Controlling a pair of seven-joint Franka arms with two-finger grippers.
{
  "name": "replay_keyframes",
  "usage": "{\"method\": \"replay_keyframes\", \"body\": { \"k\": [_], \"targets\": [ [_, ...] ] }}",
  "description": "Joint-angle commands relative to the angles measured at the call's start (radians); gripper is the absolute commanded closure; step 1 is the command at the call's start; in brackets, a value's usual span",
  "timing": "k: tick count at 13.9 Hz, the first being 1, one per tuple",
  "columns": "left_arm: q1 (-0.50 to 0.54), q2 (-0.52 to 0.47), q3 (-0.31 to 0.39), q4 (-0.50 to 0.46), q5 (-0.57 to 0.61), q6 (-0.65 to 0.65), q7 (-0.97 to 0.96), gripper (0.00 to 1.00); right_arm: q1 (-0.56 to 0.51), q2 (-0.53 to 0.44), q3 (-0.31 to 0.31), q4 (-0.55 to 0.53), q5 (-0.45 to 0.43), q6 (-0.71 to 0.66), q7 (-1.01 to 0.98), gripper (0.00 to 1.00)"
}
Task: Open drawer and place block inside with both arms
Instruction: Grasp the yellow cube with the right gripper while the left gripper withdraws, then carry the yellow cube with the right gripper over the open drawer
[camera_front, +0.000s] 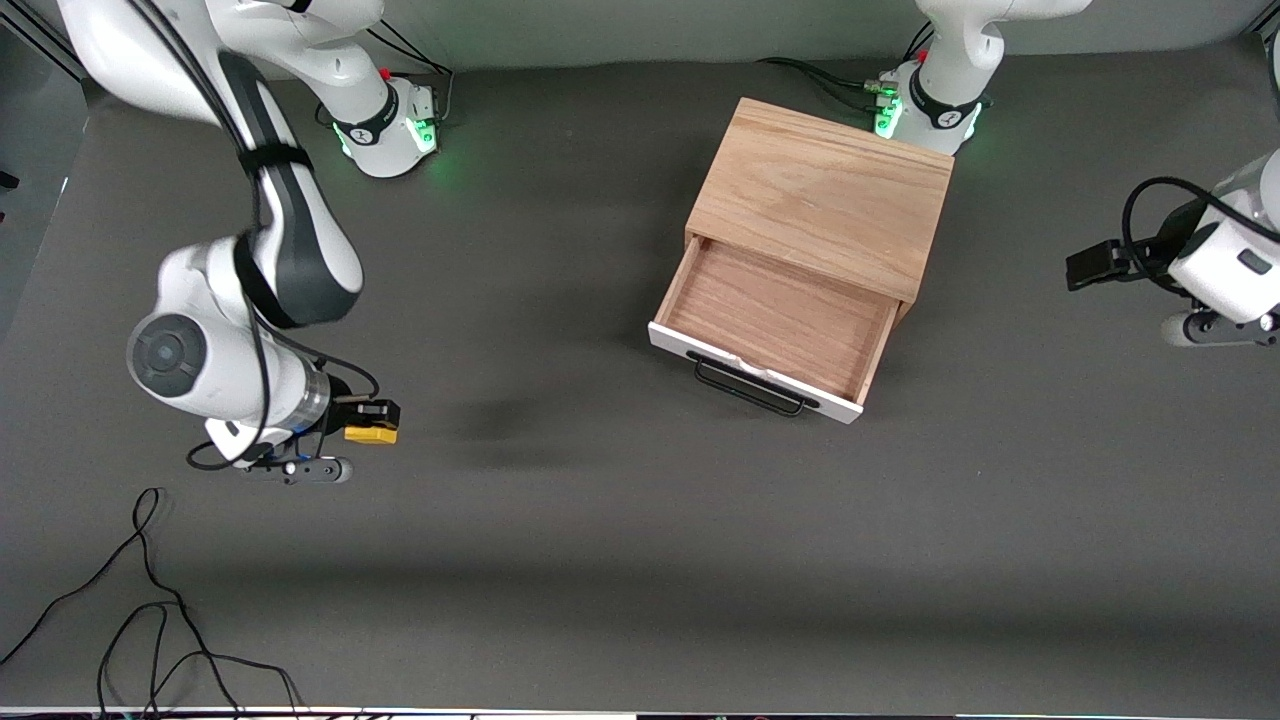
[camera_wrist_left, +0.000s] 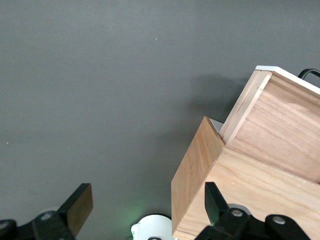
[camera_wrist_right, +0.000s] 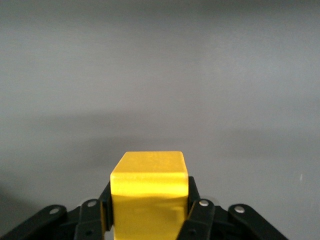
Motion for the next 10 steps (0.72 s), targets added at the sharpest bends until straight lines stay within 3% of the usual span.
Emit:
{"method": "replay_keyframes", "body": {
  "k": [1, 3, 5, 8, 10],
  "targets": [
    [0.014, -0.09, -0.005, -0.129, 0.008, 0.08, 0.031, 0.0, 0.006, 0.054, 0.107, 0.267, 0.013, -0.225, 0.224, 1.0],
    [0.014, -0.124, -0.005, -0.187, 0.007, 0.146, 0.031, 0.0, 0.012, 0.086, 0.236, 0.397, 0.008, -0.298, 0.428, 1.0],
    [0.014, -0.121, -0.005, -0.189, 0.008, 0.18, 0.031, 0.0, 0.036, 0.133, 0.345, 0.471, 0.0, -0.272, 0.597, 1.0],
    [0.031, -0.113, -0.005, -0.17, 0.001, 0.198, 0.047, 0.0, 0.191, 0.204, 0.361, 0.528, -0.01, -0.107, 0.807, 1.0],
    [0.031, -0.108, -0.006, -0.163, -0.001, 0.198, 0.047, 0.0, 0.291, 0.267, 0.361, 0.527, -0.119, -0.004, 0.912, 1.0]
  ]
}}
